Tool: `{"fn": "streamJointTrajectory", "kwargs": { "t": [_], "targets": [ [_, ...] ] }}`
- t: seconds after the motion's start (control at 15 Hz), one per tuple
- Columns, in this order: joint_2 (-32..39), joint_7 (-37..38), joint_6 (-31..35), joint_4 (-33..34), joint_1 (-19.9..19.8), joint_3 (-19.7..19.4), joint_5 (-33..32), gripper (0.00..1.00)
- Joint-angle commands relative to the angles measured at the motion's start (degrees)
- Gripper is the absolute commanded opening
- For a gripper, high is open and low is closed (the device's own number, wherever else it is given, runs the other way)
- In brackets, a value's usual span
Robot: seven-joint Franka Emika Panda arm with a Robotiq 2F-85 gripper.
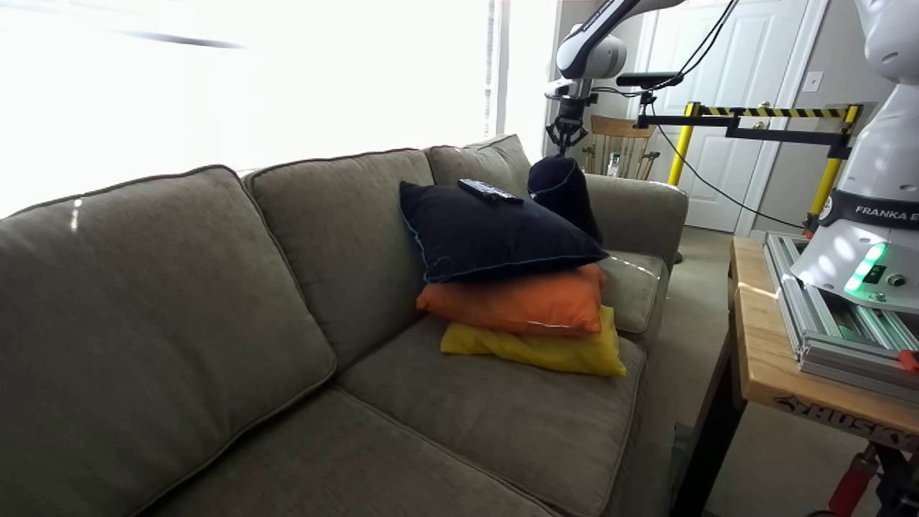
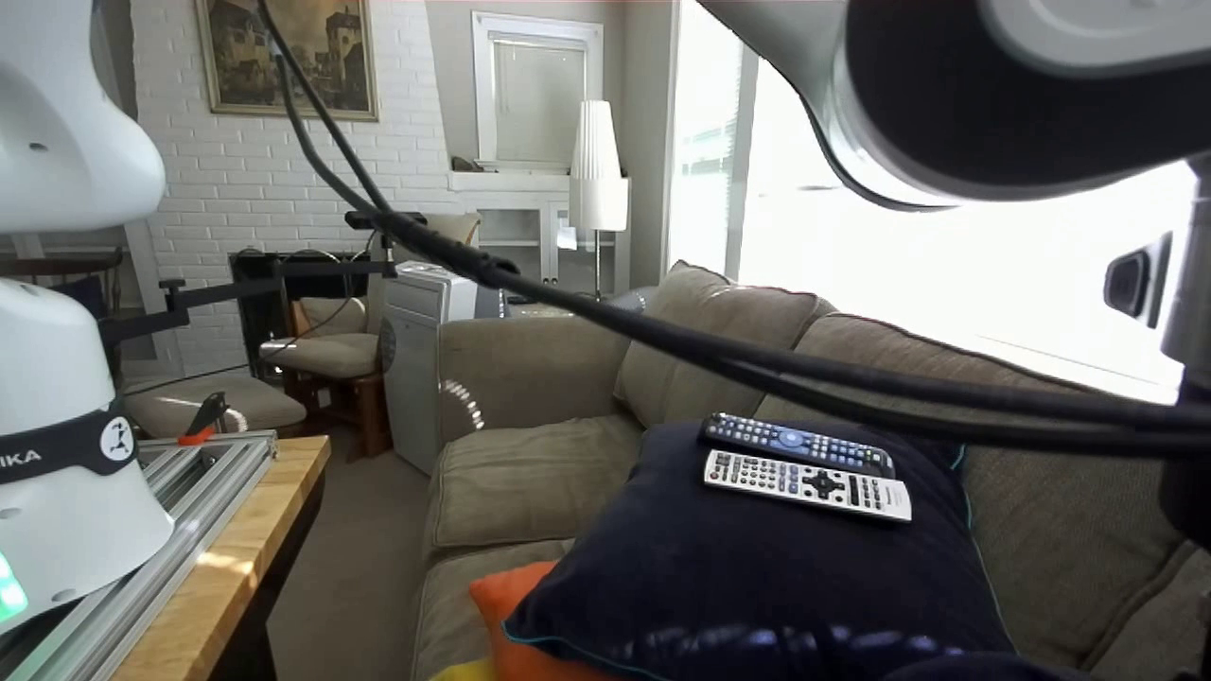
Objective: Place the topmost pillow on the right side of the sofa.
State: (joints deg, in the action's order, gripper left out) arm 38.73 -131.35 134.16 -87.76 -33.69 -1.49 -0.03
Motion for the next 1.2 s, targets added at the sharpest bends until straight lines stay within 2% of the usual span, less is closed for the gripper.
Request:
{"fn": "streamJointTrajectory", "kwargs": {
  "t": [0.0,0.67,1.13],
  "targets": [
    [-1.5,-2.2,-6.5,1.3,0.5,-0.2,2.3,0.01],
    [-2.3,-4.5,-16.1,6.6,-0.5,-2.5,3.3,0.01],
    [-1.0,-4.5,-15.0,9.6,-0.6,-4.5,2.6,0.01]
  ]
}}
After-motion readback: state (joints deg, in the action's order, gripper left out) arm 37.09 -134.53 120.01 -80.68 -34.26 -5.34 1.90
